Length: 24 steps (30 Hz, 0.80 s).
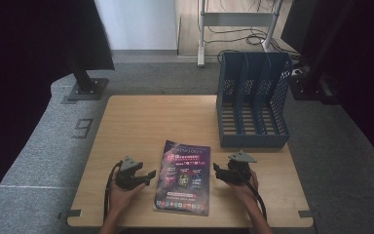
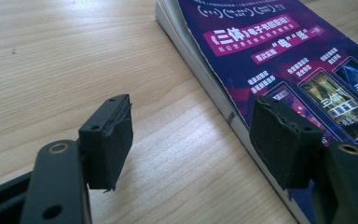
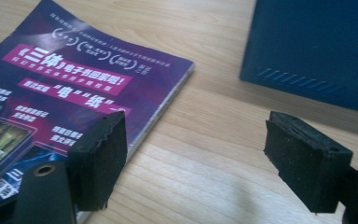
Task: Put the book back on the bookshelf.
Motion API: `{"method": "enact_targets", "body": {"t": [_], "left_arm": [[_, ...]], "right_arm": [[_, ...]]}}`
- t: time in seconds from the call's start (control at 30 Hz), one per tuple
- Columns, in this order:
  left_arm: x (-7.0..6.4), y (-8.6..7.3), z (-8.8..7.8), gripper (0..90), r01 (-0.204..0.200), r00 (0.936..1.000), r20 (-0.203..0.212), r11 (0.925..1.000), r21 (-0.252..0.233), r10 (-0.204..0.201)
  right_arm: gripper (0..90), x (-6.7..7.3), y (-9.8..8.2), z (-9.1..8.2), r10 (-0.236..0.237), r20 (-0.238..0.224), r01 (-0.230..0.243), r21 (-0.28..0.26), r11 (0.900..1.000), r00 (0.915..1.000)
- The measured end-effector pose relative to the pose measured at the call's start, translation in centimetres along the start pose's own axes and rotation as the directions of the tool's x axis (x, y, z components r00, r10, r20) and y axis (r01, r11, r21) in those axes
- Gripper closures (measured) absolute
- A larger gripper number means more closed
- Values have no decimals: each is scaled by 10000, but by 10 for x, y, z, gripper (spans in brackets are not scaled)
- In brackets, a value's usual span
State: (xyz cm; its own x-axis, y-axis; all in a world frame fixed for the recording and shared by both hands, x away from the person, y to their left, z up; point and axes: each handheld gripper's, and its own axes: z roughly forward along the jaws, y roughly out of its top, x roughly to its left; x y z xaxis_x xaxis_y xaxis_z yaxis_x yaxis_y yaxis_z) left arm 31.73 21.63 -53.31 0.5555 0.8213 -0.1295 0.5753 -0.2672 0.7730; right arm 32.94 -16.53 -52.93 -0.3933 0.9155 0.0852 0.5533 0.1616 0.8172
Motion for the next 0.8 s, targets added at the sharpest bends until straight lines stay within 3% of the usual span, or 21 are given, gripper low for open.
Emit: {"method": "enact_targets", "body": {"t": [0.17, 0.27, 0.47, 0.8], "left_arm": [[-1, 2, 5, 304, 26, 9999, 132, 10000, 26, -26], [0, 1, 6, 307, 2, 9999, 114, 10000, -1, -2], [4, 2, 5, 307, 202, 9996, 181, 9997, -126, -200], [-1, 3, 4, 305, -31, 9999, 111, 10000, -40, 32]], "right_arm": [[208, 7, 2, 2, 98, -18, -98, 48, 9999, 10000], [206, 17, 6, 9, -170, 83, 169, 117, 9998, 9998], [206, 35, 5, 28, -343, -256, 352, 383, 9986, 9991], [205, 53, 3, 36, -652, -820, 692, 473, 9965, 9945]]}}
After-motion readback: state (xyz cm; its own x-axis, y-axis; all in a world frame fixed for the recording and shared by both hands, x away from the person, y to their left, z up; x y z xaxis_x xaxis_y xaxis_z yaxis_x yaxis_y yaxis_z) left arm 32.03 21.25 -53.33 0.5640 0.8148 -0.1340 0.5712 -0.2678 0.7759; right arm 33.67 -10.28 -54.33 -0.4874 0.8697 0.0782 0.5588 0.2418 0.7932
